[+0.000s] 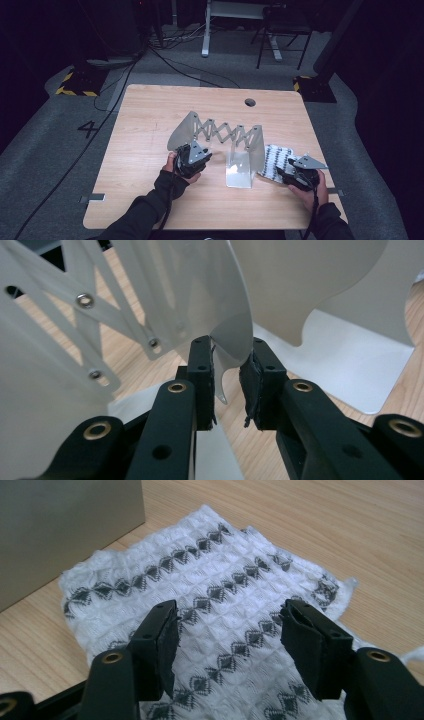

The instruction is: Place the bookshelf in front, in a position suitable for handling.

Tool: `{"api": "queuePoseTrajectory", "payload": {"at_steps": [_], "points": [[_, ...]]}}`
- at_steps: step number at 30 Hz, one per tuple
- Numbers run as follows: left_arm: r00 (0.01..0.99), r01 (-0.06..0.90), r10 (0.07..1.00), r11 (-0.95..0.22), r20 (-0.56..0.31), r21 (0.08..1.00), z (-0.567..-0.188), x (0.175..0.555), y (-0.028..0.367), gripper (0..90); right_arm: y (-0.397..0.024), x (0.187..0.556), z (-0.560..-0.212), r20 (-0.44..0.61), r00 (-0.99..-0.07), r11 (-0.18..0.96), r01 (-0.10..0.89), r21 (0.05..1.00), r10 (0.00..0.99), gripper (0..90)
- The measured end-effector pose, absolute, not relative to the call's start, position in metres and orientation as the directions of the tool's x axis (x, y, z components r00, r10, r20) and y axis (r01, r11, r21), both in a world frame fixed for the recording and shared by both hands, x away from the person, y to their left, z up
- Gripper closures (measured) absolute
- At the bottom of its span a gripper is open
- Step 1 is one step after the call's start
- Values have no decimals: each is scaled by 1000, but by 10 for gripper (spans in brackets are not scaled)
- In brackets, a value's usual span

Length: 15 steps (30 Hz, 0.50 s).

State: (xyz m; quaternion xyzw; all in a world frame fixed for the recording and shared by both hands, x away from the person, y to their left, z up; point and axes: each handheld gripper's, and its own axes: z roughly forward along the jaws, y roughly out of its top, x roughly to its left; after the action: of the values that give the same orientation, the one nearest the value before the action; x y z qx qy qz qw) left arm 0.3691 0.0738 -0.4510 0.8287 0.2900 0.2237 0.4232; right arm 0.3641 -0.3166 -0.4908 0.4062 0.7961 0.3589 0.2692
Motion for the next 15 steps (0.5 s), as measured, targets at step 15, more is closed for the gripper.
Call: {"api": "queuePoseTrajectory", "payload": {"at_steps": [15], "points": [[769, 242, 624, -482, 136, 842, -440, 361, 43, 716, -328, 371, -498, -117, -478, 390, 526, 756, 871, 376]]}}
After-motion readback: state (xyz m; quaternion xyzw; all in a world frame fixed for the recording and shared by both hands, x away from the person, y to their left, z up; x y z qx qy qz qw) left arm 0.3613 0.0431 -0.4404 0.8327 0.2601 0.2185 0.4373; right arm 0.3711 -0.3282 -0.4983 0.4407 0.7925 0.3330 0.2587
